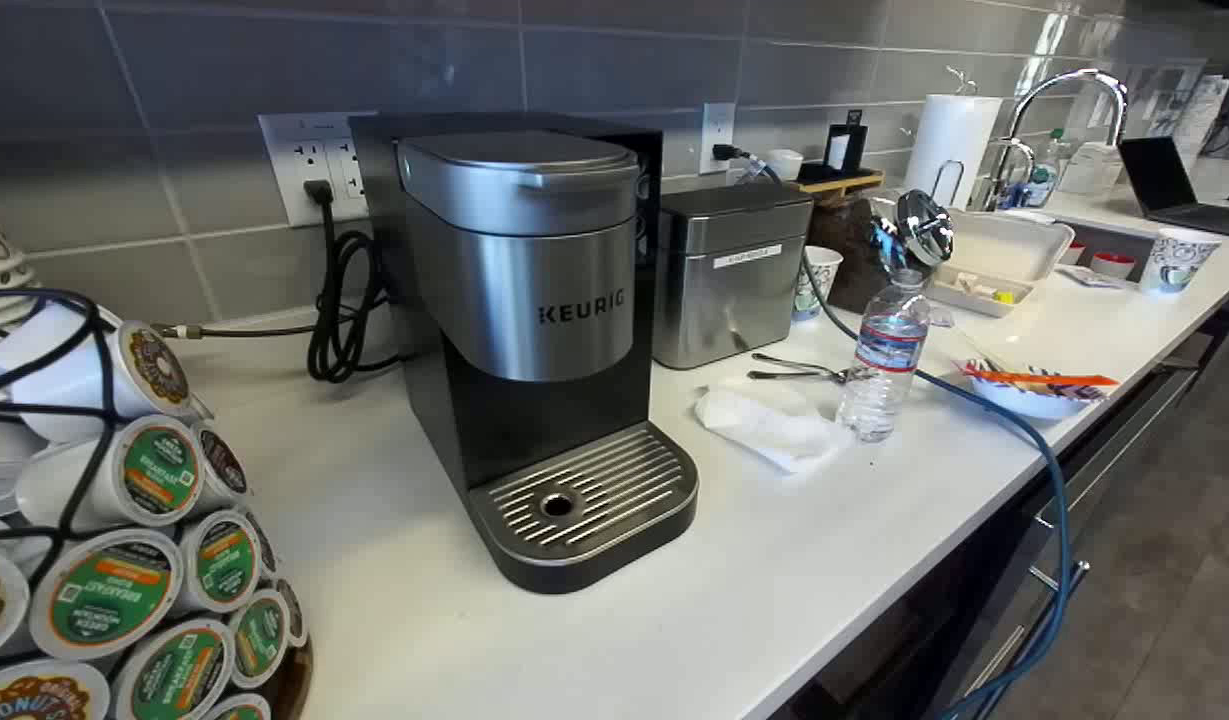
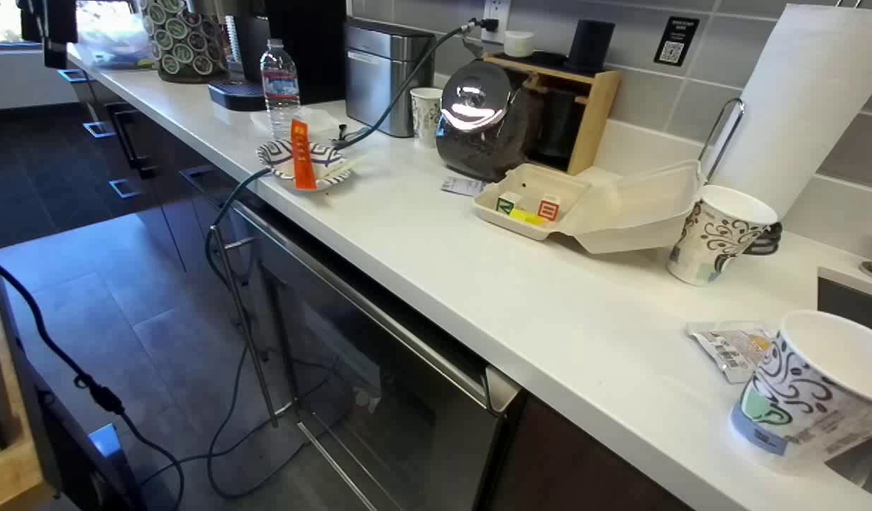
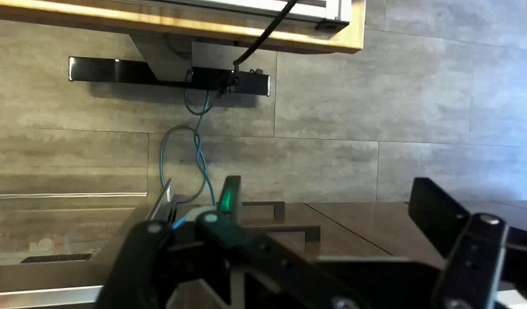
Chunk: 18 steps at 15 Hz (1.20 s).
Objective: Move the water bottle to the right then remove the silver lid from the glass bowl.
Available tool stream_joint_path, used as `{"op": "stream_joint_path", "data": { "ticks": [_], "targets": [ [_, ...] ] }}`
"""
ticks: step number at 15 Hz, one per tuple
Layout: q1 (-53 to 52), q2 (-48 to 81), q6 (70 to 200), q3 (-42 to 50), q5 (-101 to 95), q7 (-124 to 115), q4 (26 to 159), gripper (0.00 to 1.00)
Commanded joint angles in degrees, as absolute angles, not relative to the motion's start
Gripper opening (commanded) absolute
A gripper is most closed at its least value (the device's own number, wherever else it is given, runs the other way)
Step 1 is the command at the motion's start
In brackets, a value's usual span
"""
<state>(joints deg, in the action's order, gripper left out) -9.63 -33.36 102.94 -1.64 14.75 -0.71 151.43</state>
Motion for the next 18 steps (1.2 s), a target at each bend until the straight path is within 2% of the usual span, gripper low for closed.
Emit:
{"op": "stream_joint_path", "data": {
  "ticks": [1,9,14,18],
  "targets": [
    [-8.48,-33.37,102.62,-2.66,15.2,-0.22,151.29,1.0],
    [-8.48,-33.37,102.62,-2.66,15.2,-0.22,151.29,1.0],
    [-7.81,-30.13,119.86,-1.99,24.23,-2.54,148.15,1.0],
    [-7.97,-27.02,137.38,-6.11,21.79,-5.3,144.72,1.0]
  ]
}}
